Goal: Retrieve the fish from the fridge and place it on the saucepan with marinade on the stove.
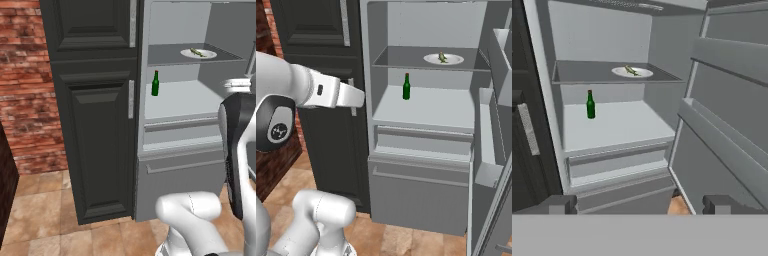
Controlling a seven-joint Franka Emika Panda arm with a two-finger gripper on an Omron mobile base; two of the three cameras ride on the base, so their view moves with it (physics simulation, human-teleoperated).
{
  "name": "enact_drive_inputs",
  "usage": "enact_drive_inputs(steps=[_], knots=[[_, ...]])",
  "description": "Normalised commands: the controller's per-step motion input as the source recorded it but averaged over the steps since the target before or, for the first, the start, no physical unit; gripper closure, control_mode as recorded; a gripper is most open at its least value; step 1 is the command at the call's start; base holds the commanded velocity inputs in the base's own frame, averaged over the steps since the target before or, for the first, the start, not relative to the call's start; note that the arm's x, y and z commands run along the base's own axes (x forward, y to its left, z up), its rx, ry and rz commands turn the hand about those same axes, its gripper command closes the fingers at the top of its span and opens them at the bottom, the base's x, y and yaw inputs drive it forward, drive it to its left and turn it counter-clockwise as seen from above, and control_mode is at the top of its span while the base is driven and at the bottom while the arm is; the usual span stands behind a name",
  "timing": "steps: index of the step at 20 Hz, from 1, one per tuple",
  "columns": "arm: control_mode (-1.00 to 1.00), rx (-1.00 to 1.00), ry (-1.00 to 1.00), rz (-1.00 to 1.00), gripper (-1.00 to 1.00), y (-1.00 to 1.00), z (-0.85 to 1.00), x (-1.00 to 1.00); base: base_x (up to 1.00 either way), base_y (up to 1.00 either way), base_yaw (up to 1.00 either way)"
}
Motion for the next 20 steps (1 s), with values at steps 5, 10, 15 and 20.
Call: enact_drive_inputs(steps=[5, 10, 15, 20], knots=[[-1.00, 0.00, 0.00, 0.11, -1.00, 0.05, 0.00, 0.02, 0.00, 0.00, 0.00], [-1.00, 0.00, 0.01, 0.10, -1.00, 0.00, -0.07, 0.10, 0.00, 0.00, 0.00], [-1.00, 0.09, 0.00, -0.01, -1.00, -0.01, -0.01, 0.12, 0.00, 0.00, 0.00], [-1.00, 0.03, 0.00, -0.11, -1.00, -0.02, 0.00, 0.08, 0.00, 0.00, 0.00]])
